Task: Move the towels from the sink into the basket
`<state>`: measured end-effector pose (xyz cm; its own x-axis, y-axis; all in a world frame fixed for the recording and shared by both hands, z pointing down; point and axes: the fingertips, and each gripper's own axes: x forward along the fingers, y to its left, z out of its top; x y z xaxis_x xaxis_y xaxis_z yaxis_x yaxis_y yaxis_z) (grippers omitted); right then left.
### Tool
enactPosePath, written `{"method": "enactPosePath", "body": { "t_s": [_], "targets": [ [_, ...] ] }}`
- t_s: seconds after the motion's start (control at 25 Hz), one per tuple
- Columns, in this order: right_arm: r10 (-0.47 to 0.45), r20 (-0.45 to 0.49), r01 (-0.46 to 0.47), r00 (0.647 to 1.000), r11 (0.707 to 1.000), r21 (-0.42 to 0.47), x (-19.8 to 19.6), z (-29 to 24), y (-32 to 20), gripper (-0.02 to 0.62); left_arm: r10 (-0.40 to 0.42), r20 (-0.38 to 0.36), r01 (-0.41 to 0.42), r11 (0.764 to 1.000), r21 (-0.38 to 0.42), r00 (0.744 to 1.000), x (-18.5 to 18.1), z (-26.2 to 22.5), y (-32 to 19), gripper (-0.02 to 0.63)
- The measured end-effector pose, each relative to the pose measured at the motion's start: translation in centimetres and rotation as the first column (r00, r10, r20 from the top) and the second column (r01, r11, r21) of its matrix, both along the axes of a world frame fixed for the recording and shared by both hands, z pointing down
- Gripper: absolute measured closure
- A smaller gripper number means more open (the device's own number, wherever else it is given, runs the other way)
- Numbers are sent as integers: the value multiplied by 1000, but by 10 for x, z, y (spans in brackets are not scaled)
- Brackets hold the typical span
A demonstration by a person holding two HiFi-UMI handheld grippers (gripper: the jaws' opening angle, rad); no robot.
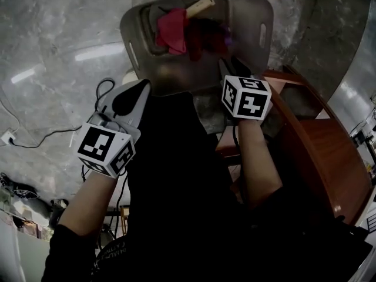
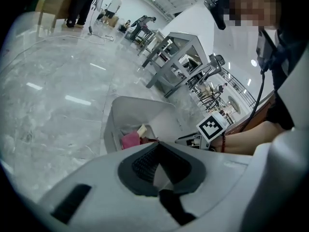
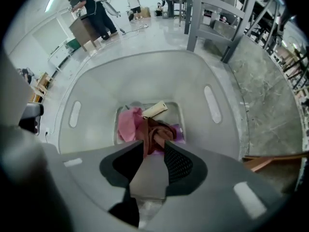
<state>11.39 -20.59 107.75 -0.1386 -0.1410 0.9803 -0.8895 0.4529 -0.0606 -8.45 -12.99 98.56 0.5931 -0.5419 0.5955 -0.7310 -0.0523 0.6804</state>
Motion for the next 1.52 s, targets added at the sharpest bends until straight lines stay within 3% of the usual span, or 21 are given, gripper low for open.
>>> {"method": "enactPosePath", "body": {
  "t_s": [0.2, 0.36, 0.48, 0.68, 0.92, 1.12, 1.24, 1.36, 1.44, 1.52],
  "targets": [
    [75, 42, -75, 996, 997, 0, -18, -53, 10, 456, -59, 27, 59, 998, -1, 998, -14, -57, 17, 603],
    [119, 49, -119, 992, 993, 9, -25, -100, 36, 535, -66, 24, 66, 998, -3, 998, -5, -106, 45, 603],
    [140, 47, -143, 989, 986, 82, -27, -145, 33, 586, -79, 7, 79, 997, 9, 997, 5, -148, 53, 603],
    [165, 141, -188, 976, 967, 172, -40, -244, -8, 586, -24, -25, 27, 990, 138, 999, 21, -240, 30, 603],
    [255, 338, -334, 906, 921, 200, -48, -370, -53, 588, 12, -26, -5, 965, 261, 1000, 24, -353, 6, 603],
    [201, 447, -356, 872, 886, 297, -42, -484, -81, 589, -29, -27, 37, 933, 358, 999, 27, -445, -16, 603],
    [141, 519, -371, 843, 851, 372, -36, -553, -101, 592, -3, -2, 3, 906, 424, 1000, 35, -490, -30, 603],
    [65, 532, -350, 844, 818, 456, -29, -623, -111, 592, 14, 22, -23, 882, 471, 1000, 44, -532, -38, 603],
    [3, 551, -333, 835, 800, 499, -30, -672, -113, 593, 9, 26, -21, 858, 513, 1000, 49, -565, -46, 603],
    [-74, 596, -335, 800, 769, 544, -33, -724, -115, 596, 14, 30, -29, 824, 566, 999, 57, -601, -55, 603]
  ]
}}
